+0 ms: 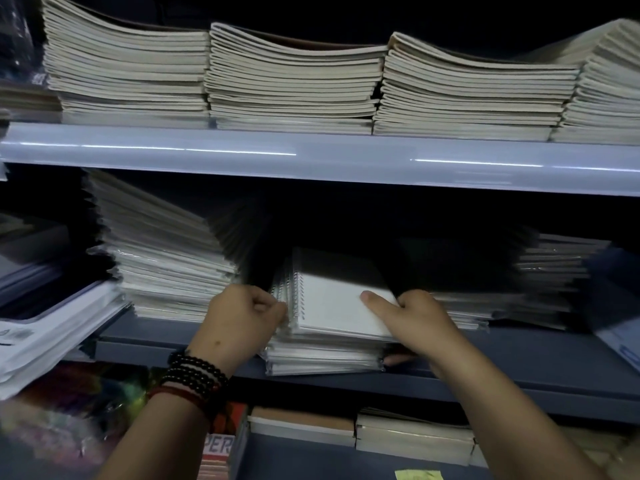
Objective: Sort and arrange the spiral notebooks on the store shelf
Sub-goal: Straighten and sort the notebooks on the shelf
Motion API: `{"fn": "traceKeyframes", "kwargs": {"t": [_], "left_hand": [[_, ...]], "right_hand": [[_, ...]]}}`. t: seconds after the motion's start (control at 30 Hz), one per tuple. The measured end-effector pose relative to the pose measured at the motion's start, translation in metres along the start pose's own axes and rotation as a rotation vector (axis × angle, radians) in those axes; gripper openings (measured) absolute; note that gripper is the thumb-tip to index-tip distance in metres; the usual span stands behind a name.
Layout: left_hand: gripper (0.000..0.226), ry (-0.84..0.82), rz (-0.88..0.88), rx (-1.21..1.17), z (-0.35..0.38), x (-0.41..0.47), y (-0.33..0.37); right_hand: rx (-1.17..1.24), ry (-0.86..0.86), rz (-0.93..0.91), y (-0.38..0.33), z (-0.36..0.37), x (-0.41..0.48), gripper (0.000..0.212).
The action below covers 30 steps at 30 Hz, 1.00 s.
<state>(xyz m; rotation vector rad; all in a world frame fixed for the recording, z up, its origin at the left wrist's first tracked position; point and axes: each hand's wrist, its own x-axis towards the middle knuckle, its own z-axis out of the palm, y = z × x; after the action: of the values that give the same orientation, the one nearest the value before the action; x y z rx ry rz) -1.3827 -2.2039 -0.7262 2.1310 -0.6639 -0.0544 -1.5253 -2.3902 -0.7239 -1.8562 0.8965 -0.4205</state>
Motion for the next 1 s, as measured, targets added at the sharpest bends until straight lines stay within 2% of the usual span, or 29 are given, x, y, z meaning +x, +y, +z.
{"fn": "traceKeyframes", "kwargs": {"t": [0.1, 0.2, 0.33, 0.43, 0.5, 0.57, 0.63, 0.7, 0.8, 0.9, 1.0], "left_hand": [[0.042, -0.066, -0.037, 0.064, 0.0, 0.009, 0.007], [0.05, -0.094, -0.066, 0.194, 0.003, 0.016, 0.016], [0.051, -0.132, -0.108, 0.307, 0.003, 0.024, 0.027], [0.049, -0.162, -0.134, 0.336, 0.004, 0.025, 0.032], [0.048, -0.133, -0.16, 0.23, 0.007, 0.025, 0.03], [0.045, -0.092, -0.195, 0.025, 0.01, 0.023, 0.028], [0.039, -0.119, -0.225, -0.213, 0.013, 0.022, 0.028], [0.028, -0.148, -0.241, -0.392, 0.014, 0.021, 0.031], [0.008, -0.089, -0.25, -0.571, 0.012, 0.02, 0.033], [0.036, -0.026, -0.3, -0.755, 0.007, 0.019, 0.031], [0.037, 0.063, -0.266, -0.805, 0.001, 0.018, 0.028]], "right_hand": [[0.175, -0.057, 0.053, 0.005, -0.004, 0.005, 0.05], [0.216, -0.1, 0.078, 0.006, -0.008, 0.006, 0.057], [0.235, -0.117, 0.072, 0.008, -0.008, 0.006, 0.049], [0.25, -0.109, 0.08, 0.009, -0.009, 0.01, 0.051], [0.247, -0.097, 0.079, 0.011, -0.009, 0.013, 0.055], [0.251, -0.096, 0.08, 0.013, -0.008, 0.014, 0.059], [0.265, -0.098, 0.073, 0.014, -0.007, 0.013, 0.055], [0.27, -0.101, 0.062, 0.013, -0.007, 0.011, 0.055], [0.251, -0.096, 0.069, 0.013, -0.009, 0.011, 0.062], [0.234, -0.107, 0.087, 0.013, -0.012, 0.011, 0.068], [0.241, -0.159, 0.098, 0.012, -0.011, 0.009, 0.064]]}}
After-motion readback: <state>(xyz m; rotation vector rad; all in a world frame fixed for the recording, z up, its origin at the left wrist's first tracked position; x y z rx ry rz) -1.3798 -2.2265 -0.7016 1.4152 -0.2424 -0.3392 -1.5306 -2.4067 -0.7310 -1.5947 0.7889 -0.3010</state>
